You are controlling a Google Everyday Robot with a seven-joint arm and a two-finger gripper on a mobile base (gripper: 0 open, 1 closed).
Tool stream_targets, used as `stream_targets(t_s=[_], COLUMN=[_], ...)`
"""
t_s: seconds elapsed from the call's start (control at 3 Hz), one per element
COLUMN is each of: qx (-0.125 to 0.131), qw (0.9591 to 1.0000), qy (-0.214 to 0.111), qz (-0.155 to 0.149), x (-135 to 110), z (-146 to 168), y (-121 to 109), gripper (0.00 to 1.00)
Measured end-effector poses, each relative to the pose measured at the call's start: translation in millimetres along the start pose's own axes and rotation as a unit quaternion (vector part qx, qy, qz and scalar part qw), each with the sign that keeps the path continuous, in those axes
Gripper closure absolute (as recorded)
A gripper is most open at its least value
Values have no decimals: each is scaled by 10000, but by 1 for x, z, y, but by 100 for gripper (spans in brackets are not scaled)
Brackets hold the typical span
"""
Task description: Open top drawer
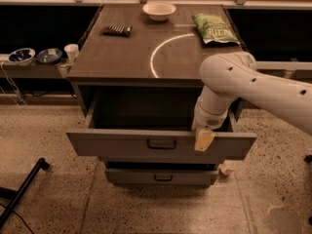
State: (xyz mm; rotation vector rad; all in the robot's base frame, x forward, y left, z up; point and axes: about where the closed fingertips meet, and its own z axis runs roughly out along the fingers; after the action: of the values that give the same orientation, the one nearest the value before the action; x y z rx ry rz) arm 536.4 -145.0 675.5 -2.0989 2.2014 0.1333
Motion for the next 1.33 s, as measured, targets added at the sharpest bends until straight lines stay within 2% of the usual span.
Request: stream_targets(t_s=[0.33, 0.67, 1.0, 1.33], qx=[159, 568, 845, 838], qw=[9995, 9968, 9938, 9936], qy=[127, 358, 447, 424], qz=[-225, -445, -573, -629], x=[-11, -25, -38, -56], z=[-21, -68, -102, -108], y=[25, 33, 19, -20], gripper=[46, 41, 43, 62])
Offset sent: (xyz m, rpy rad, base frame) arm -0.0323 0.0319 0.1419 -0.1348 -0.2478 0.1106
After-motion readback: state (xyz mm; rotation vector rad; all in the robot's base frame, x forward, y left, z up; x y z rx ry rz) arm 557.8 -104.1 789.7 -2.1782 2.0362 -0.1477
